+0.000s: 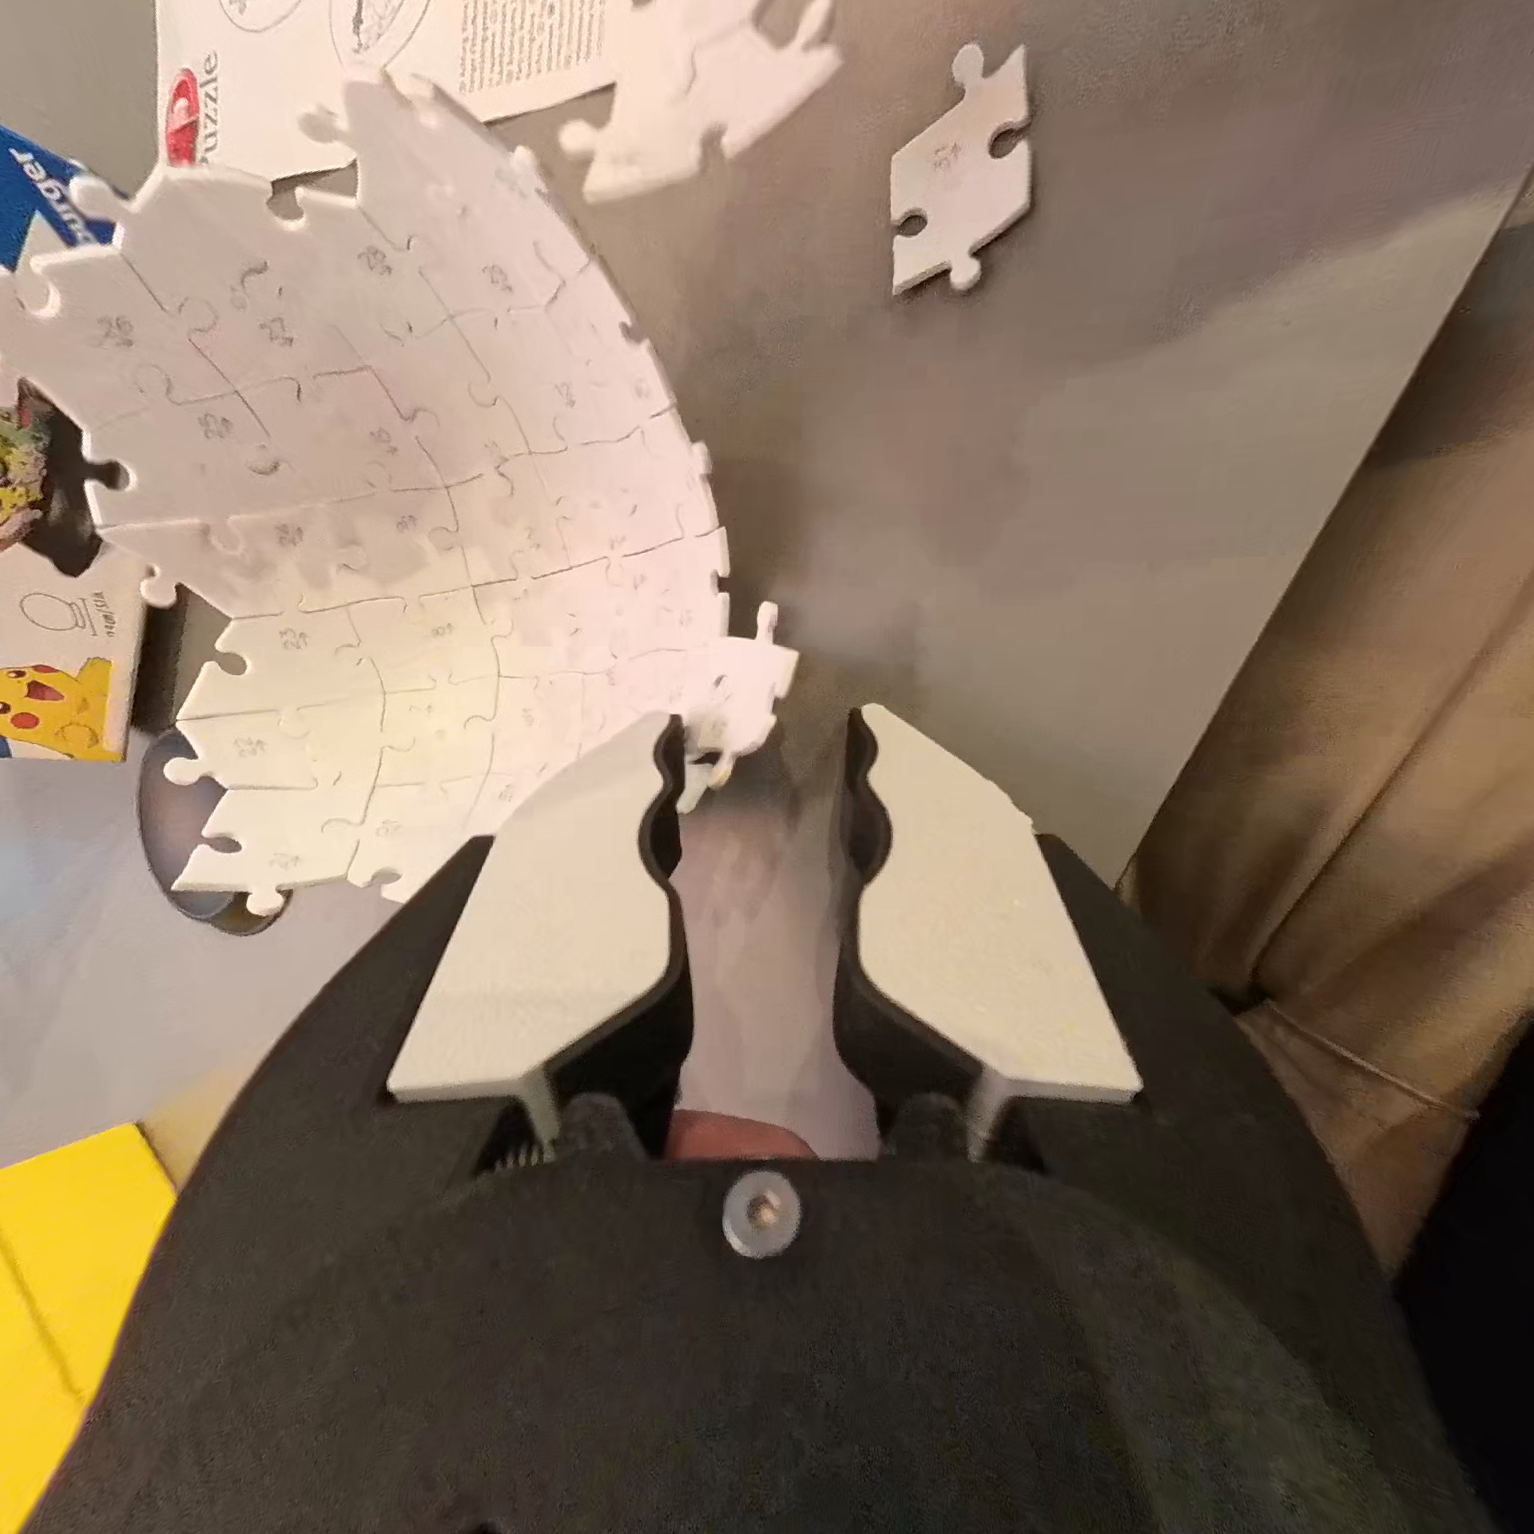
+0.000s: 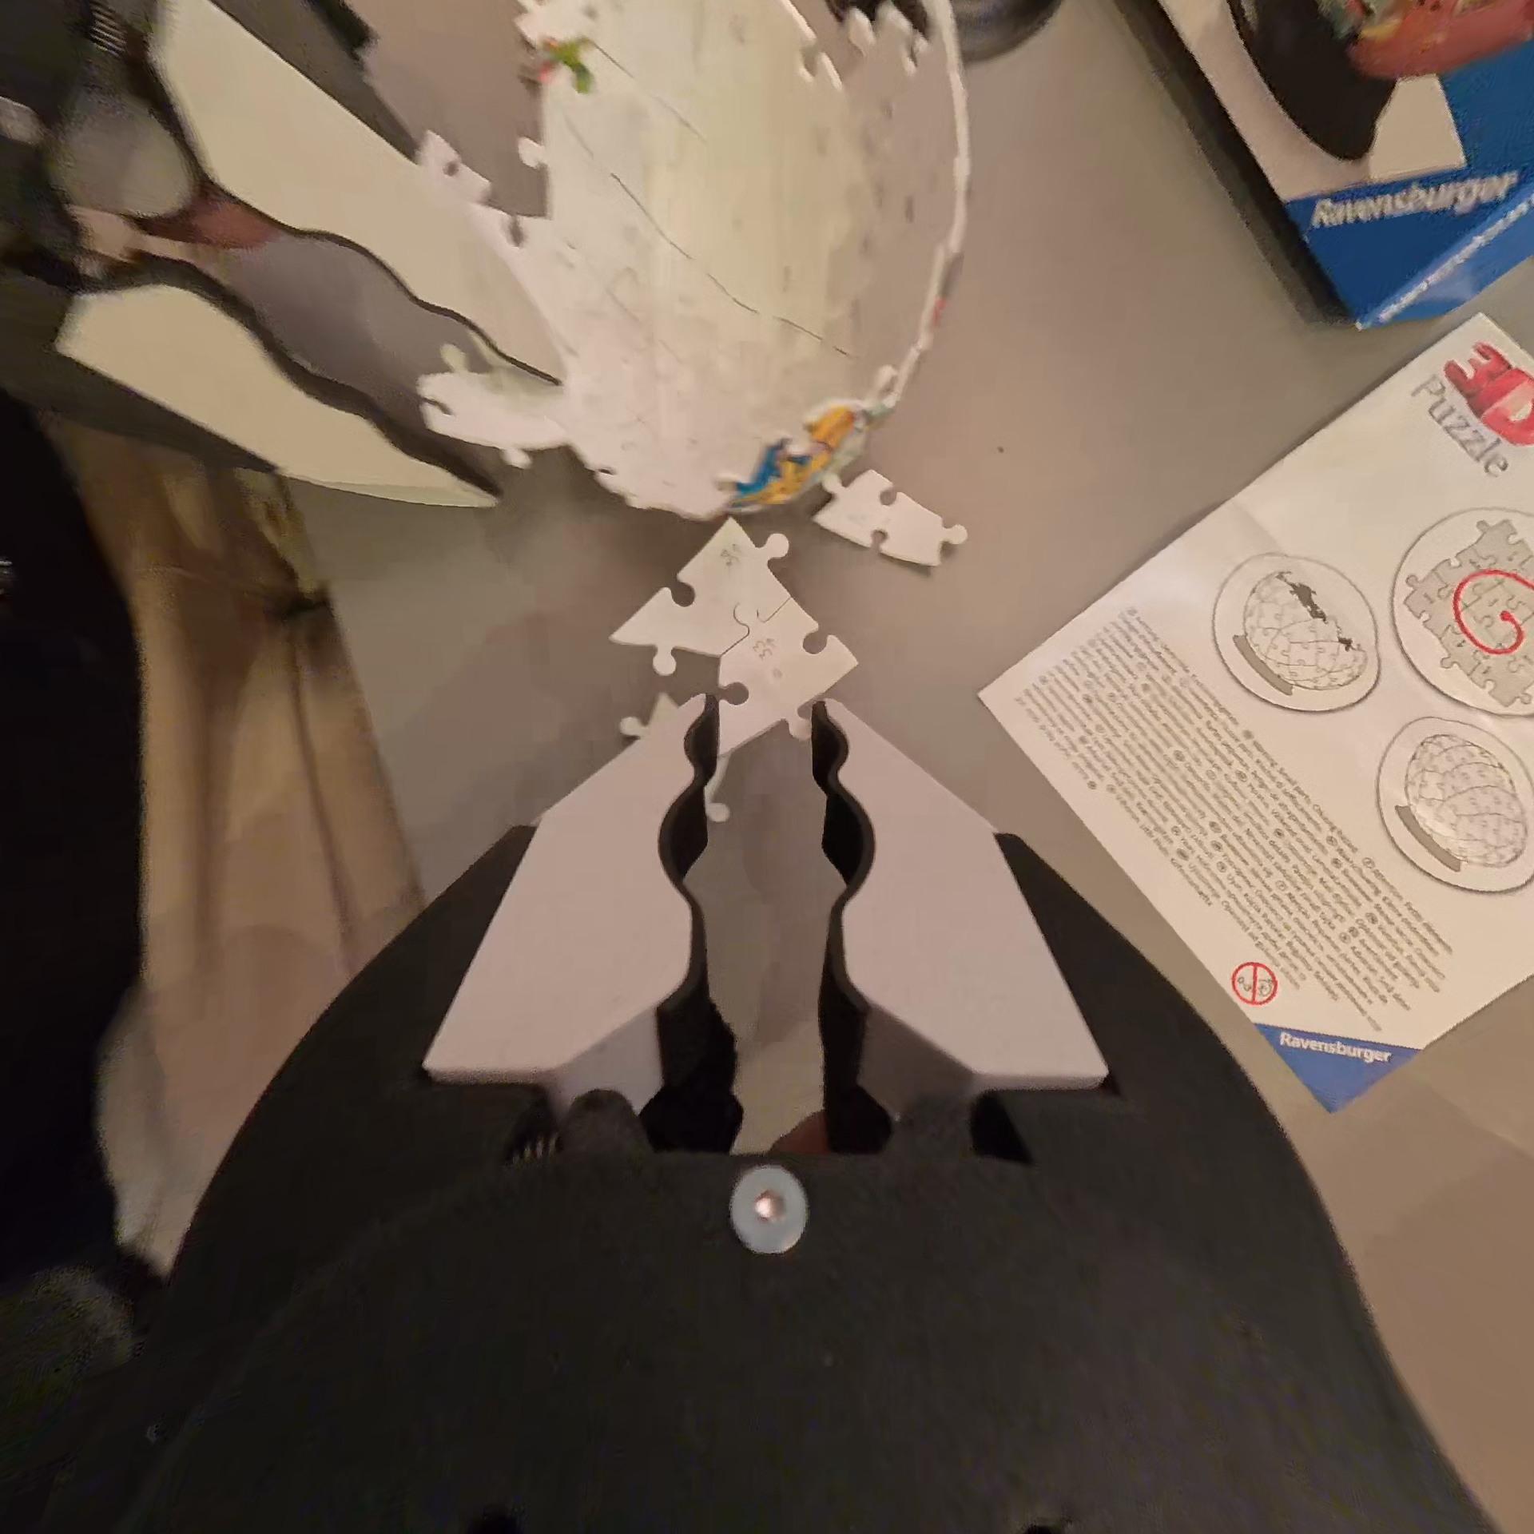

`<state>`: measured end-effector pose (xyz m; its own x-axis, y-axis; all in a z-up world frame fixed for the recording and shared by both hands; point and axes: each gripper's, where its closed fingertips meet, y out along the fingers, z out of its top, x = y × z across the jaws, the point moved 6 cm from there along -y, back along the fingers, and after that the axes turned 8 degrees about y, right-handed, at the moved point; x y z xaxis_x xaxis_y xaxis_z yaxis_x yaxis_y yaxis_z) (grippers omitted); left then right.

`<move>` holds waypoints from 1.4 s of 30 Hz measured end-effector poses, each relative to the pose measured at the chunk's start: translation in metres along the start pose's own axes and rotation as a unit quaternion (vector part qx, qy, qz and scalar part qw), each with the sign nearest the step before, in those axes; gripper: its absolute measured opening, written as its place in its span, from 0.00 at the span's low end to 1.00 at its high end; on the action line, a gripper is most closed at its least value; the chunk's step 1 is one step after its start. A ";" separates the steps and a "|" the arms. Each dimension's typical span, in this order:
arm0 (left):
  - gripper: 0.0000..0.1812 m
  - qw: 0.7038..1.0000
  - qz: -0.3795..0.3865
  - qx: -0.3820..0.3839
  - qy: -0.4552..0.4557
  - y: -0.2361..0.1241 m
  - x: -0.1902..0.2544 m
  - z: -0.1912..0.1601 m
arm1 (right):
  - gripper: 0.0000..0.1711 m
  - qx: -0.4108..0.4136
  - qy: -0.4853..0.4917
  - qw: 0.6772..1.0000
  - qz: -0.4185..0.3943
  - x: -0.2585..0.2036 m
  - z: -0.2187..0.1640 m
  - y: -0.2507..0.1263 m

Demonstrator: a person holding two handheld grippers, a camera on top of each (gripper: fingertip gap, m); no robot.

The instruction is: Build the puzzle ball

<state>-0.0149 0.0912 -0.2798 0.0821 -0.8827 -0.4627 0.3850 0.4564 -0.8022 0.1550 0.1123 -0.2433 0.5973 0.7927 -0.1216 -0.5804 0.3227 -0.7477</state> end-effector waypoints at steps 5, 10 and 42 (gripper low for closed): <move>0.20 1.000 0.002 -0.004 0.011 0.000 0.000 0.001 | 0.12 -0.008 -0.030 0.999 0.020 -0.035 0.023 -0.004; 0.19 1.000 0.004 -0.006 0.023 0.000 0.001 0.002 | 0.12 -0.047 -0.045 0.998 0.009 -0.048 0.027 0.026; 0.30 0.993 -0.016 0.049 0.107 -0.010 0.012 0.003 | 0.12 -0.087 0.018 0.996 -0.014 -0.054 0.026 0.048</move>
<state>-0.0150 0.0755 -0.2758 -0.1246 -0.8478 -0.5154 0.4734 0.4057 -0.7818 0.0805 0.0989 -0.2559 0.6332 0.7646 -0.1200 -0.4606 0.2476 -0.8524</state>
